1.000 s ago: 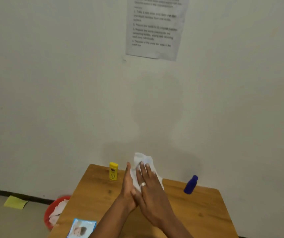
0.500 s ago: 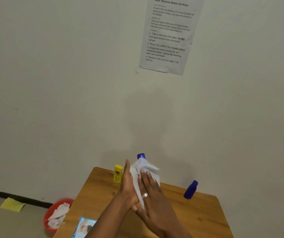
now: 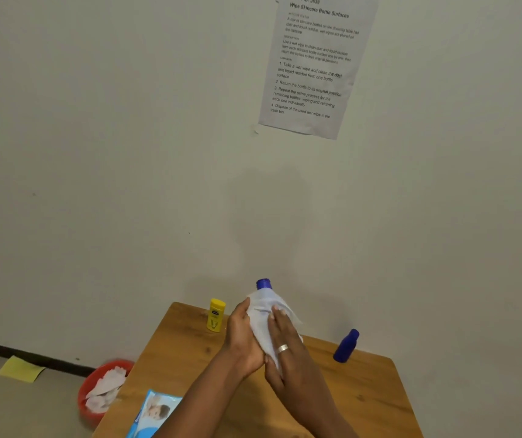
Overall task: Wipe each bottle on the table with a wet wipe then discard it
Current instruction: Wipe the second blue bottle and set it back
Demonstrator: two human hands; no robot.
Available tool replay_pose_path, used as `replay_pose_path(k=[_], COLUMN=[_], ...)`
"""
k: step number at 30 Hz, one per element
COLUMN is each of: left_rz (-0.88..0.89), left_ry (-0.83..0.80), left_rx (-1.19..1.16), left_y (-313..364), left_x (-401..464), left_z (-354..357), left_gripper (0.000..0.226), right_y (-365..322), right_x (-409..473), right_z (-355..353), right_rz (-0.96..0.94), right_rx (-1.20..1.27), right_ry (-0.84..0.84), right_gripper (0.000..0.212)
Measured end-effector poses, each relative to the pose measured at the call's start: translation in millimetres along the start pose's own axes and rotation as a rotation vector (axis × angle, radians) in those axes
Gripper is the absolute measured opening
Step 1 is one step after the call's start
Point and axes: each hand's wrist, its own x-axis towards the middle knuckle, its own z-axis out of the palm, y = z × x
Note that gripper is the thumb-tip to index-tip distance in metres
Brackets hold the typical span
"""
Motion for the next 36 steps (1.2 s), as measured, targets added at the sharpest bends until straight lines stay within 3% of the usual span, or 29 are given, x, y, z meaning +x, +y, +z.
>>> replay_pose_path(k=[3,5,8,10,13,18,22,24,28,32,36], left_rz=[-0.010,0.040,0.174,0.229,0.225,0.242,0.252,0.191,0.089,0.058,0.037], left_ry=[0.038,0.031,0.022,0.010,-0.030,0.014,0.031,0.039,0.023,-0.027,-0.049], left_rx=[-0.062,0.162,0.535,0.639,0.657,0.365,0.256,0.264,0.310,0.316,0.194], left_y=[-6.4,-11.5,-14.8,-16.7,-18.6,-20.9,-14.2,-18.4,-37.5,-46.5,-28.7], left_x=[4.9,7.9,11.6,16.7,20.1,26.2,32.2,32.5,34.9,31.5,40.1], left_z=[3.7,9.6,21.6,23.0,24.3,23.5,14.9,14.7,27.5,43.4,37.3], left_gripper=[0.052,0.051,0.032,0.039,0.045,0.036,0.044,0.038,0.051,0.058,0.070], right_y=[8.7,2.9,0.3,3.4,9.9,37.3,68.1,73.7,49.6,28.3,21.0], right_x=[-0.5,1.6,4.1,6.1,1.9,-14.9,-20.0,-8.3,24.8,40.8,24.5], right_z=[3.0,-3.1,-16.9,-20.9,-19.6,-18.9,-31.5,-42.5,-59.7,-40.0,-37.4], right_rz=[0.156,0.394,0.654,0.774,0.889,1.024,1.094,0.990,0.672,0.267,0.162], right_rx=[0.235,0.421,0.770,1.105,1.562,1.835,1.713,1.530,0.949,0.287,0.004], right_ry=[0.148,0.245,0.325,0.330,0.286,0.289,0.415,0.496,0.290,0.045,-0.026], right_gripper=[0.055,0.050,0.039,0.036,0.043,0.055,0.054,0.047,0.041,0.055,0.061])
